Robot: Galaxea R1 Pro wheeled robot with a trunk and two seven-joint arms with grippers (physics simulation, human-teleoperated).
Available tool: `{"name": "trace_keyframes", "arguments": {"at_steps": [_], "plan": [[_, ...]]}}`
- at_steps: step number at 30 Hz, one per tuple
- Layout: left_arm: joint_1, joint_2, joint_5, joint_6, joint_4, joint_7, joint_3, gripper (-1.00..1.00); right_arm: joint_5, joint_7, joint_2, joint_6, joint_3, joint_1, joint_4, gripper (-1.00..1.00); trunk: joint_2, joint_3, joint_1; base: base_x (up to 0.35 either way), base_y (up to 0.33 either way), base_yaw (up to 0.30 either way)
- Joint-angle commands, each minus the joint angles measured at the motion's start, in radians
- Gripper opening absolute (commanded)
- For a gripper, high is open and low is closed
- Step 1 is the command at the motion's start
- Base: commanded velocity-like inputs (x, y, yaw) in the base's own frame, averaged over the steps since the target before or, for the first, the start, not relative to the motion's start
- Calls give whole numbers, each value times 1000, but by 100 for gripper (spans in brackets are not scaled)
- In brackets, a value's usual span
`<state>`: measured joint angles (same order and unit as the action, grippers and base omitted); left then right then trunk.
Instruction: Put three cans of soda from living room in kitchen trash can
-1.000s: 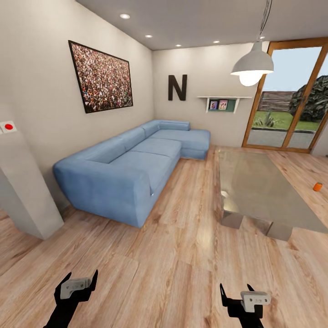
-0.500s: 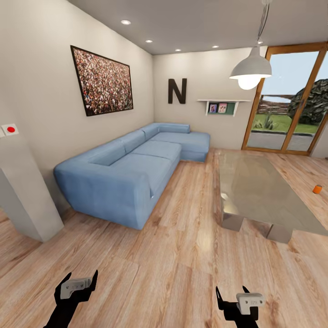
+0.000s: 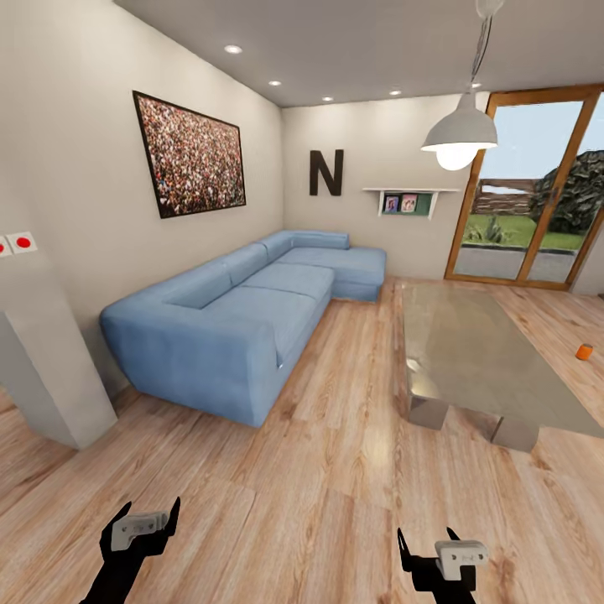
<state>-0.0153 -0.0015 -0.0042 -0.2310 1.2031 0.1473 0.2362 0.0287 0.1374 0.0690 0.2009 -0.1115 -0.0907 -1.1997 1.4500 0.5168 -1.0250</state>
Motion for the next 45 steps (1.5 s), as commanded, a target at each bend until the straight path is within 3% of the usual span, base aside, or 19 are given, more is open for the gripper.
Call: {"name": "trace_keyframes", "arguments": {"at_steps": [1,11,45], "plan": [[0,0,0,0,0,0,0,100,0,0,0,0,0,0,0,100,0,0,0,0,0,3],[0,0,0,0,0,0,0,100,0,5,0,0,0,0,0,100,0,-1,0,0,0,113],[0,0,0,1,0,0,0,100,-1,5,0,0,0,0,5,100,0,-1,0,0,0,245]]}}
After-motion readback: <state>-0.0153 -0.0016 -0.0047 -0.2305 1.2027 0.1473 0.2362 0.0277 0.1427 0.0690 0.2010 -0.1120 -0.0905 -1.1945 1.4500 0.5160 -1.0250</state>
